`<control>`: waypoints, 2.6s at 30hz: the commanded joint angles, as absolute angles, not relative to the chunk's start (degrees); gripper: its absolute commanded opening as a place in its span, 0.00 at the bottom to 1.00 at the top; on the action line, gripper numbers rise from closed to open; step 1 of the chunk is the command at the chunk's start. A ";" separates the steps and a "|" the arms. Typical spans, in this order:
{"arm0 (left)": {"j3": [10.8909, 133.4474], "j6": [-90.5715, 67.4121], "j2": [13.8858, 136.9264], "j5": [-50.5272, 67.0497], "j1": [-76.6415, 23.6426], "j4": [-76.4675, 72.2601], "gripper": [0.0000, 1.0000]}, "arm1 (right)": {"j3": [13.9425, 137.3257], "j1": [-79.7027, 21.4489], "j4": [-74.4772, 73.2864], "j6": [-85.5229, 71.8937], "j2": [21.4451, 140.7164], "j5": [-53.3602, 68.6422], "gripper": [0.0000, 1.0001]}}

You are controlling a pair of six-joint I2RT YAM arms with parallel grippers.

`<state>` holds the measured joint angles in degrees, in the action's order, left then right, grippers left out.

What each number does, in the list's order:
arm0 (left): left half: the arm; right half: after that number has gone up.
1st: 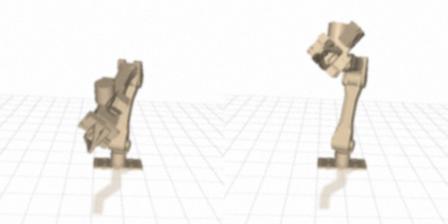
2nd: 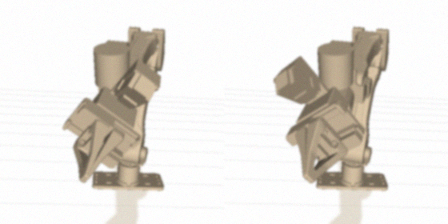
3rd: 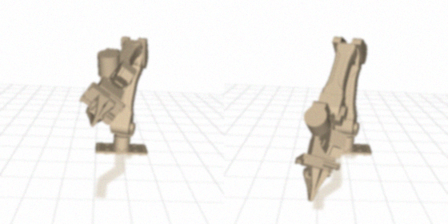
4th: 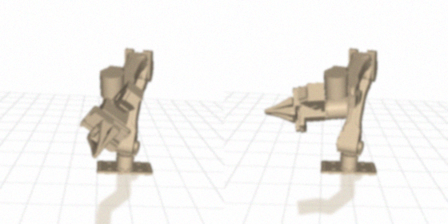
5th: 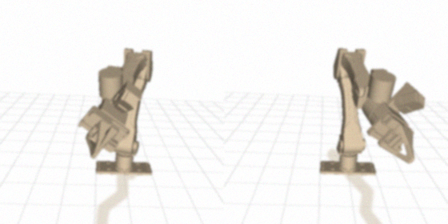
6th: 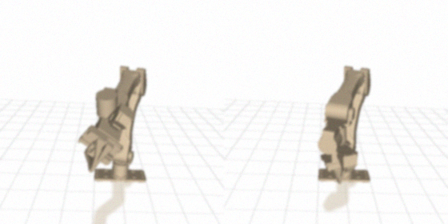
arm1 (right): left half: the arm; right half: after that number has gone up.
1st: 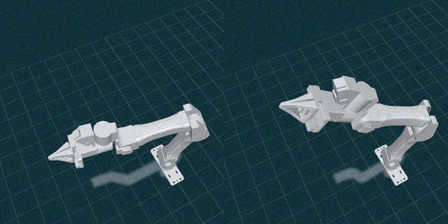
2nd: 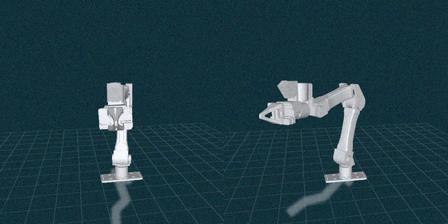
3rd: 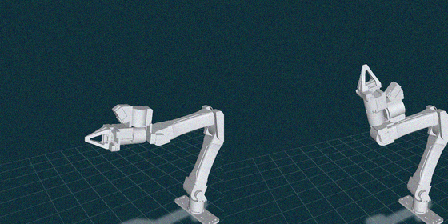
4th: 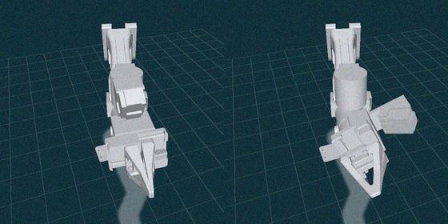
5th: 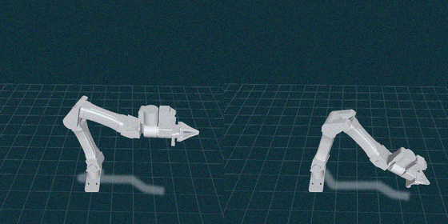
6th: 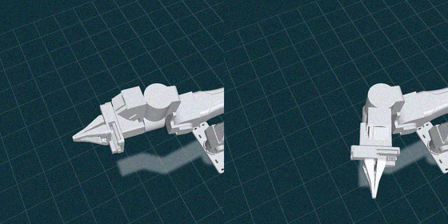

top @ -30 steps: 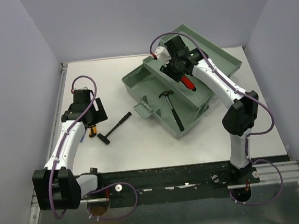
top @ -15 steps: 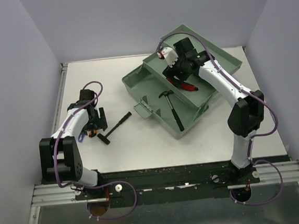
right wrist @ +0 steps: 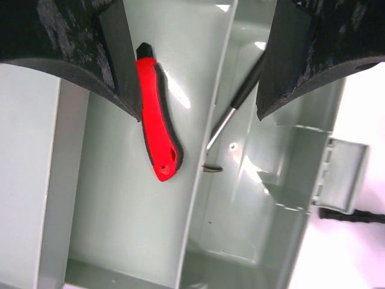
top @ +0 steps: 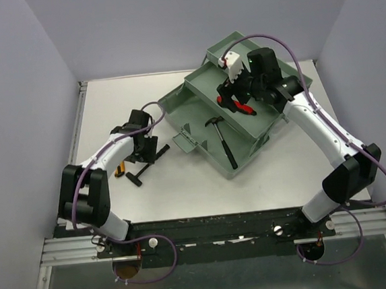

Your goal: Pack the tool kit

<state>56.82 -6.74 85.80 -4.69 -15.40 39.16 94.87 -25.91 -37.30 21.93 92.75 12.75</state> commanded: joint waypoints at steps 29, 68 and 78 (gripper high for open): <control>60.91 -11.23 89.32 -2.12 -19.86 42.81 0.00 | 72.96 -25.93 -21.97 11.25 62.59 17.06 0.84; 65.75 -76.47 92.63 -6.77 -43.86 -2.37 0.00 | 64.16 -25.84 -24.17 7.21 47.81 13.45 0.84; 67.76 -74.36 95.28 -3.08 -43.94 -1.06 0.43 | 63.63 -25.84 -24.08 5.98 47.11 13.97 0.85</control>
<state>66.43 -74.94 95.35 -3.84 -43.64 -0.62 64.45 -25.89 -23.27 7.07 47.66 14.46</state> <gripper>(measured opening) 0.330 0.845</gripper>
